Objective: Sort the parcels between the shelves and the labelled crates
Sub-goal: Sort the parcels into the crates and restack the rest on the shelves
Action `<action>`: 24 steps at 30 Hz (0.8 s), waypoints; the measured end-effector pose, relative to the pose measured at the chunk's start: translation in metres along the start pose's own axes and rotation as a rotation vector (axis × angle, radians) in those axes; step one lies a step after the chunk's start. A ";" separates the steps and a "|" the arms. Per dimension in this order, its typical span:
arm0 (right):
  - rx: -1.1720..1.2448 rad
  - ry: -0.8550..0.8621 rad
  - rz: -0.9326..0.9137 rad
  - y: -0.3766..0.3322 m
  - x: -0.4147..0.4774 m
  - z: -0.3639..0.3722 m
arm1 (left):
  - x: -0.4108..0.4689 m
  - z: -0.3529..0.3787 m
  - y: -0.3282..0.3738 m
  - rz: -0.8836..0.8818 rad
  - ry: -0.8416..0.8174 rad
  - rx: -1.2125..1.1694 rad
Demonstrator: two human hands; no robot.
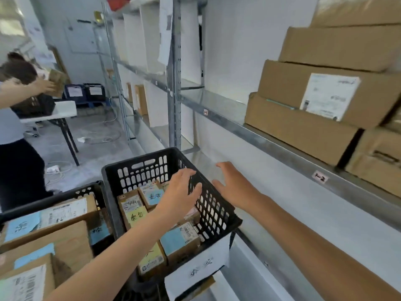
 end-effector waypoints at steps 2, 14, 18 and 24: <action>-0.042 0.067 -0.011 -0.002 -0.018 -0.017 | -0.004 0.000 0.018 0.061 -0.017 0.074; -0.172 0.433 0.026 -0.011 -0.145 -0.138 | -0.017 -0.011 0.166 0.603 0.068 0.134; -0.243 0.525 0.106 -0.002 -0.198 -0.165 | -0.014 0.005 0.206 0.736 0.044 0.086; -0.385 0.627 0.242 0.017 -0.262 -0.205 | -0.005 0.036 0.275 0.860 -0.014 -0.026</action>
Point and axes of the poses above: each hand's wrist, its own x-axis towards the middle knuckle, its own z-axis out of the palm, y = z × x, the point moved 1 cm from there along x, towards the middle knuckle, and after that the axes turned 10 degrees about -y, right-handed, at the moved point
